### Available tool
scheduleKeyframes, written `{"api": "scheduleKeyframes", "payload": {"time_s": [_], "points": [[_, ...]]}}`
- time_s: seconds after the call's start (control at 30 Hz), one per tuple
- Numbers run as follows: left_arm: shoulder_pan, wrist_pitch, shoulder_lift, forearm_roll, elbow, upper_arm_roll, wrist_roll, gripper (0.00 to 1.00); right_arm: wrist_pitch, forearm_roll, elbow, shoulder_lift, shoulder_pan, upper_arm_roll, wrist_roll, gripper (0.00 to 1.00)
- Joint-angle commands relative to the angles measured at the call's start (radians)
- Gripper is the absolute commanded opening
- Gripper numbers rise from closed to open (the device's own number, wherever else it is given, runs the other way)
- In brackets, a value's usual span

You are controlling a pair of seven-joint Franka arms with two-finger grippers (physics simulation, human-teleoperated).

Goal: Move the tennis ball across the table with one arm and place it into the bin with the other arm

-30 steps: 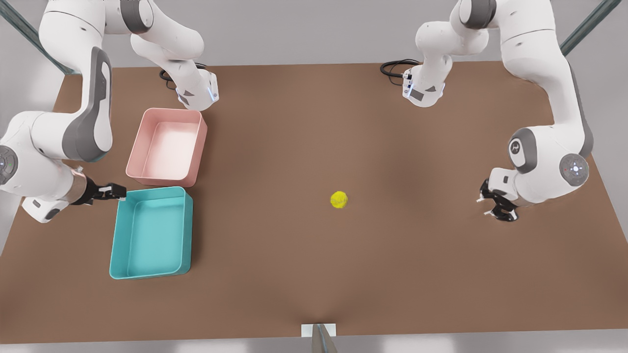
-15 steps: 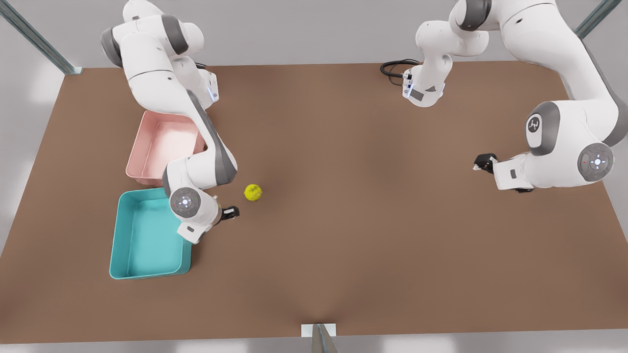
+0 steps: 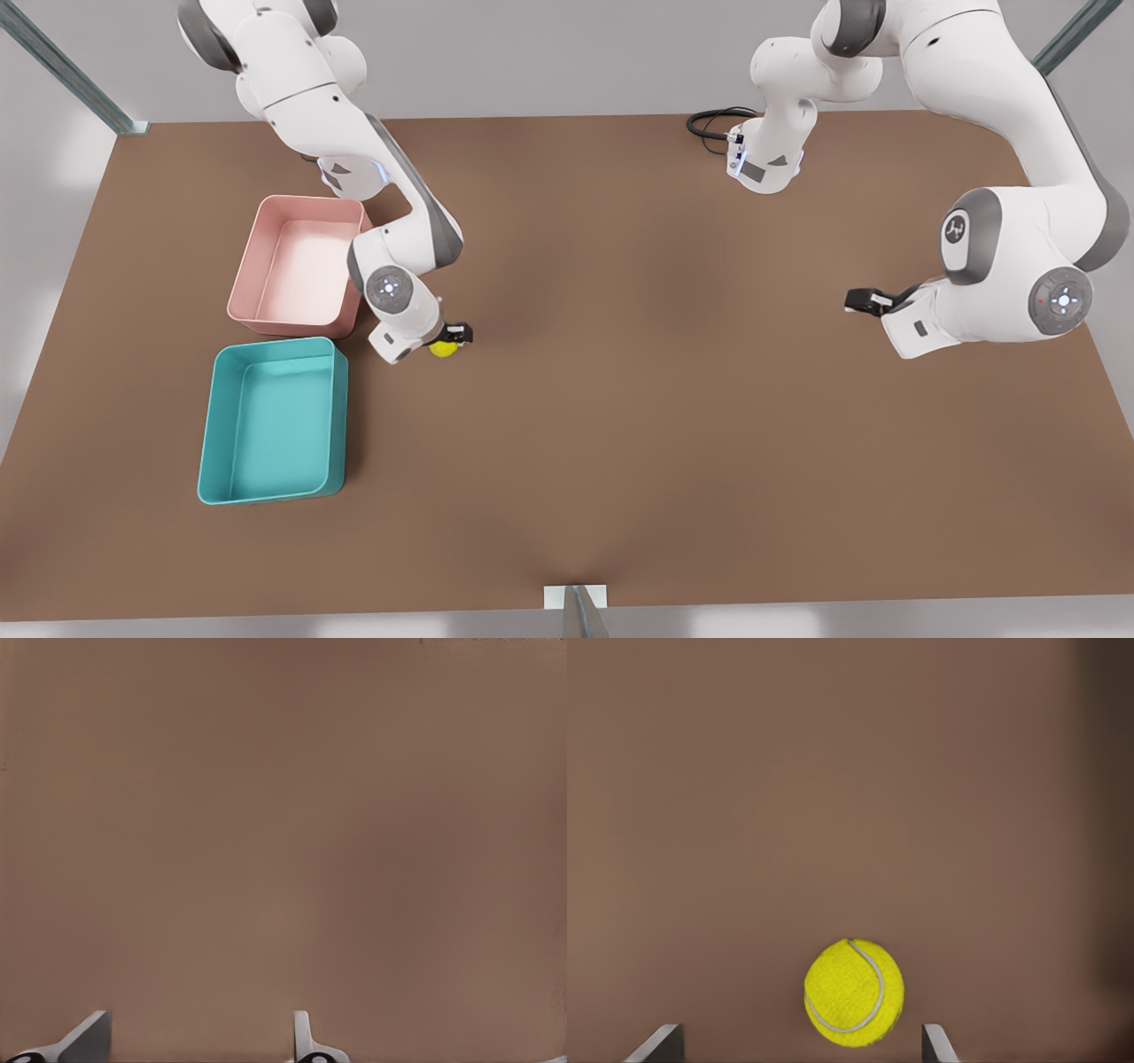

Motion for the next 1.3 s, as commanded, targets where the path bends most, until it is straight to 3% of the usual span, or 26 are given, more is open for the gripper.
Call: {"api": "scheduleKeyframes", "payload": {"time_s": [0.0,0.7,1.2,1.23,1.27], "points": [[0.0,-0.003,-0.001,0.0,0.0,-0.003,-0.223,1.0,0.119,0.0,-0.04,-0.001,0.005,0.0,0.291,1.0],[0.0,-0.02,0.026,-0.001,-0.004,-0.008,-0.224,1.0,0.314,-0.002,-0.17,0.074,0.028,0.0,0.307,1.0],[0.003,-0.022,0.026,0.002,-0.001,-0.009,-0.223,1.0,0.343,-0.002,-0.162,0.151,0.028,0.003,0.302,1.0],[0.003,-0.022,0.026,0.003,-0.003,-0.009,-0.223,1.0,0.343,-0.002,-0.162,0.151,0.028,0.003,0.301,0.99],[0.003,-0.023,0.025,0.003,-0.001,-0.009,-0.224,1.0,0.343,-0.002,-0.159,0.151,0.027,0.003,0.301,0.85]]}}
